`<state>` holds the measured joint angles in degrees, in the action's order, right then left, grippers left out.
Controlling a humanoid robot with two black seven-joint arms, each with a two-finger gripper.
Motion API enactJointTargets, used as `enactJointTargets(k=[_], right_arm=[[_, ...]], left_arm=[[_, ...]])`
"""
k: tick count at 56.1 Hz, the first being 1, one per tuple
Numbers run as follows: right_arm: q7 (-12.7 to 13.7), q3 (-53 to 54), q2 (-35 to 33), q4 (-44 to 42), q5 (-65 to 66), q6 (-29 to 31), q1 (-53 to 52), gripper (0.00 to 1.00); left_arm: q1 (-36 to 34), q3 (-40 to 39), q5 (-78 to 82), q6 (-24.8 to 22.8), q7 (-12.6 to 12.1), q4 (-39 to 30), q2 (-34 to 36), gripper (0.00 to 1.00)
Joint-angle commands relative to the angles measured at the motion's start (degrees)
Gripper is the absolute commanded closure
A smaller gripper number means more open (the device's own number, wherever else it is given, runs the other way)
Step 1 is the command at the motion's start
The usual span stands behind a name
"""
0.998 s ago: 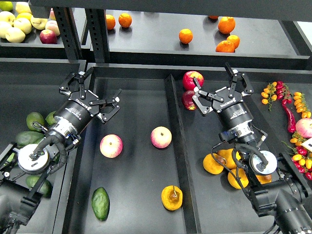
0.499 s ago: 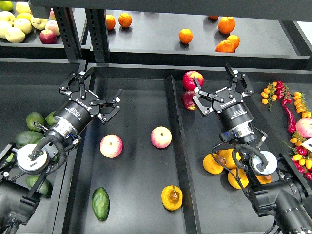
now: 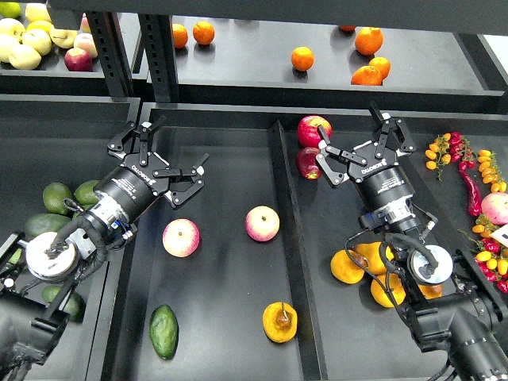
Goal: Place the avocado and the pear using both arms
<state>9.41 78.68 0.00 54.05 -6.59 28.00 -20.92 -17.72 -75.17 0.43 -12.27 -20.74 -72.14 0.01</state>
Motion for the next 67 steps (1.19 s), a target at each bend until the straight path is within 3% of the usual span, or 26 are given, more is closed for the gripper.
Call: enactJointTargets(k=[1, 2, 8, 17, 23, 29, 47, 67], right_arm=[[0.0, 0.33, 0.0, 0.0, 0.0, 0.0, -0.17, 0.0], [0.0, 0.51, 0.0, -0.09, 0.0, 0.0, -0.17, 0.0], [0.09, 2.36, 0.0, -0.88, 0.0, -0.14, -0.17, 0.0], [0.09, 4.64, 0.0, -2.11, 0.0, -1.11, -0.78, 0.0], [0.09, 5.61, 0.0, -3.07, 0.0, -1.11, -1.31, 0.0], [0.09, 5.96, 0.0, -4.04, 0.0, -1.11, -1.58, 0.0], [0.09, 6.58, 0.0, -4.48, 0.0, -1.02, -2.63, 0.0], [0.09, 7.81, 0.0, -4.3, 0.0, -0.93, -2.46, 0.0]], left_arm=[[-2.05, 1.77, -0.16, 0.14, -5.61, 0.51, -0.01, 0.0], [-2.67, 2.04, -0.34, 0.14, -7.26, 0.6, -0.01, 0.0], [-8.82, 6.25, -3.5, 0.41, -7.26, 2.27, 4.37, 0.01], [-17.69, 24.08, -13.08, -0.3, -7.26, 4.55, 19.14, 0.01], [-22.53, 33.85, -15.37, -1.44, -7.26, 4.55, 25.13, 0.01], [-25.6, 43.16, -15.11, -5.92, -7.26, 4.55, 28.46, 0.01], [-35.45, 64.7, -5.01, -12.86, -7.26, 4.2, 30.84, 0.02], [-34.75, 67.78, 6.07, -14.45, -7.26, 0.6, 28.65, 0.05]])
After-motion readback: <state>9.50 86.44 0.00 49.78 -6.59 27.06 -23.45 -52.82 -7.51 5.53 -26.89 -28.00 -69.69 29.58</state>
